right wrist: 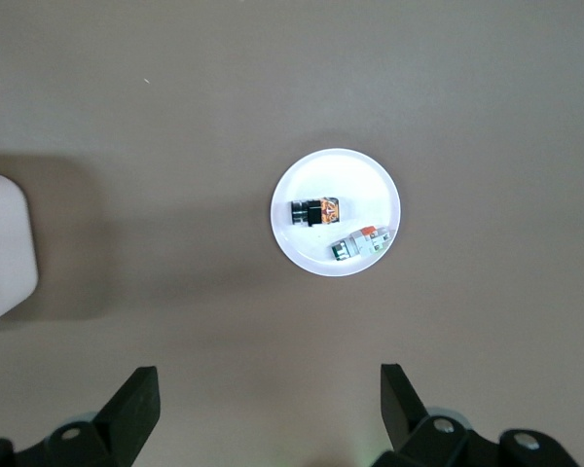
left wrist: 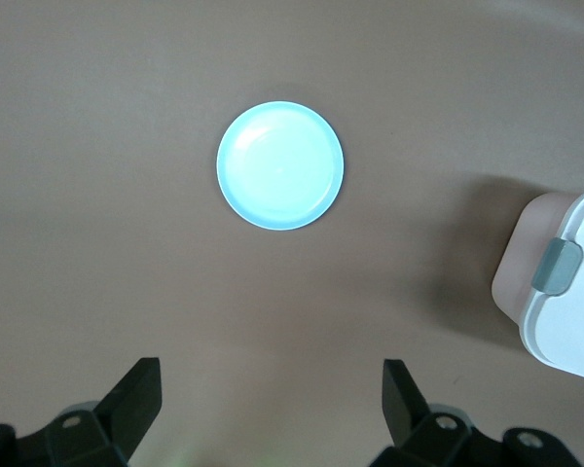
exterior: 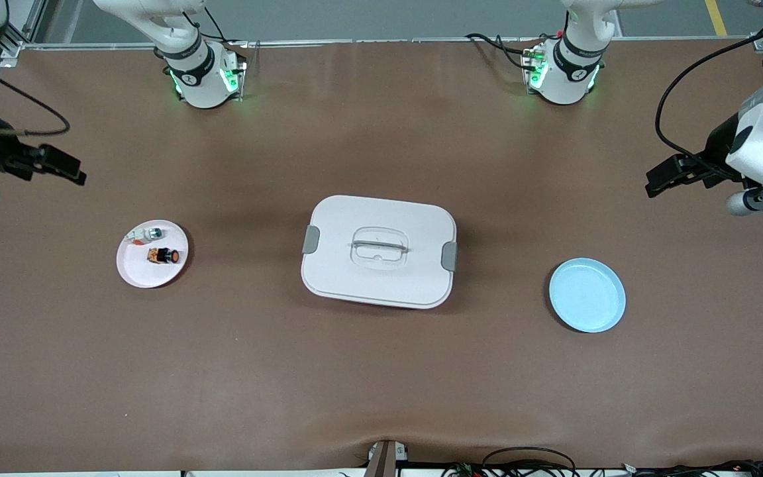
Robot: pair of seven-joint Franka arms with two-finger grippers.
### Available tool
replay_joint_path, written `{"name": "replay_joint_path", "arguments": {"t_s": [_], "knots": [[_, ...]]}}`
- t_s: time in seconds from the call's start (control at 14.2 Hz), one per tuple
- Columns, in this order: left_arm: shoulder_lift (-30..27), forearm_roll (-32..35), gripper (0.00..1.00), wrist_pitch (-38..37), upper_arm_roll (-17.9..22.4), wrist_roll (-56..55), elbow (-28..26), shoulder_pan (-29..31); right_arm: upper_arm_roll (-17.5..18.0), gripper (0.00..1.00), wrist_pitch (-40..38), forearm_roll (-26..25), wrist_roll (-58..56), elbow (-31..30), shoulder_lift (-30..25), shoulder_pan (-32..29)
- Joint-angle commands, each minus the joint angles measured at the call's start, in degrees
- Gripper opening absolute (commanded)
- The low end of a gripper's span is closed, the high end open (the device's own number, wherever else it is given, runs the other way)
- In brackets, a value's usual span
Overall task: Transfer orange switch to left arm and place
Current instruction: 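Reach the right gripper down to the orange switch on the white plate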
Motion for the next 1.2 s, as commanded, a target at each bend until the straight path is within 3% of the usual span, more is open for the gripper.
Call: {"name": "replay_joint_path", "arguments": {"t_s": [0.0,0.21,0.71,0.99,1.13], "knots": [[1.0,0.9,1.00,0.6,-0.2,1.1,0.3,0.2,0.6,1.00,-0.4,-1.4,0.1,2.3,4.0,-2.1],[1.5,0.9,1.00,0.6,-0.2,1.1,0.1,0.4,0.6,1.00,3.8,-1.3,0.0,0.0,8.6,-2.5],[2.4,1.0,1.00,1.4,-0.2,1.1,0.0,0.6,0.6,1.00,30.5,-0.3,-2.4,-20.5,9.4,-4.9],[2.4,1.0,1.00,1.7,-0.2,1.1,-0.3,0.6,0.7,1.00,41.2,7.5,-8.1,-25.7,13.7,-5.4],[2.3,1.0,1.00,1.6,-0.2,1.0,-0.4,0.5,0.7,1.00,45.7,9.1,-8.2,-27.5,16.0,-5.1]]}}
